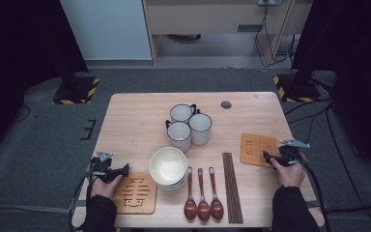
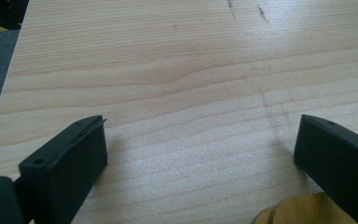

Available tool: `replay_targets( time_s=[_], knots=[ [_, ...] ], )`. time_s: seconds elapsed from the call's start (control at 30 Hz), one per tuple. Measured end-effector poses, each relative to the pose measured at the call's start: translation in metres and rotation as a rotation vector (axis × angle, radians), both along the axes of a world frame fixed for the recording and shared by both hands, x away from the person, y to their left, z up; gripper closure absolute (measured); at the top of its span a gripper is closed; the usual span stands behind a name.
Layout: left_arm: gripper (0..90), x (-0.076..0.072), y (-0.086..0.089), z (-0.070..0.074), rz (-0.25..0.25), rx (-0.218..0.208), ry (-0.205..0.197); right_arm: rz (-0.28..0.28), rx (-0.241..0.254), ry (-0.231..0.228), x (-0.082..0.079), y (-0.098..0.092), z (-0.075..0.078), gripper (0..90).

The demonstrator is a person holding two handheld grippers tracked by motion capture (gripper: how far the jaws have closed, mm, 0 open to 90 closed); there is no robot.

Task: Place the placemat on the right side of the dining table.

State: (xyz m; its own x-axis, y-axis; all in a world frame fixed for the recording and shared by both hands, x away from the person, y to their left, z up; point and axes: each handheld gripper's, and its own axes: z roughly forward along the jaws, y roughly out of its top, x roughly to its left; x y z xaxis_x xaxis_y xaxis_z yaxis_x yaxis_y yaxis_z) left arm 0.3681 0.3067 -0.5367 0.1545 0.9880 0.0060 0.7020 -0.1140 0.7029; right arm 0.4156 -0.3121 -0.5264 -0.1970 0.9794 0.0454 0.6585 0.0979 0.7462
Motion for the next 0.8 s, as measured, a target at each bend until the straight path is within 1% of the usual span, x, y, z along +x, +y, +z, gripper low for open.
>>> replay_targets(
  time_s=[0.07, 0.17, 0.23, 0.33, 0.43, 0.47, 0.53, 0.6, 0.67, 0.73, 0.8],
  knots=[
    [1.6, 0.000, 0.000, 0.000, 0.000, 0.000, 0.000, -0.016, -0.001, 0.007, -0.001, 0.001, 0.000, 27.1],
    [1.6, 0.000, 0.000, 0.000, 0.000, 0.000, 0.000, -0.054, 0.011, 0.006, -0.002, 0.004, -0.002, 23.8],
    [1.6, 0.000, 0.000, 0.000, 0.000, 0.000, 0.000, -0.061, 0.015, 0.017, -0.002, 0.007, -0.004, 22.5],
    [1.6, 0.000, 0.000, 0.000, 0.000, 0.000, 0.000, -0.058, 0.026, 0.026, -0.002, 0.011, -0.007, 20.9],
    [1.6, 0.000, 0.000, 0.000, 0.000, 0.000, 0.000, -0.062, 0.003, 0.025, -0.001, 0.014, -0.008, 20.0],
    [1.7, 0.000, 0.000, 0.000, 0.000, 0.000, 0.000, -0.067, -0.001, 0.031, -0.002, 0.015, -0.009, 19.8],
    [1.7, 0.000, 0.000, 0.000, 0.000, 0.000, 0.000, -0.072, -0.014, 0.024, -0.002, 0.017, -0.010, 20.1],
    [1.7, 0.000, 0.000, 0.000, 0.000, 0.000, 0.000, -0.068, -0.021, 0.019, -0.002, 0.017, -0.010, 20.5],
    [1.6, 0.000, 0.000, 0.000, 0.000, 0.000, 0.000, -0.071, -0.015, 0.021, -0.002, 0.017, -0.010, 20.7],
    [1.6, 0.000, 0.000, 0.000, 0.000, 0.000, 0.000, -0.063, -0.014, 0.027, -0.002, 0.016, -0.009, 20.8],
    [1.6, 0.000, 0.000, 0.000, 0.000, 0.000, 0.000, -0.041, -0.016, 0.027, 0.000, 0.014, -0.009, 20.8]
  ],
)
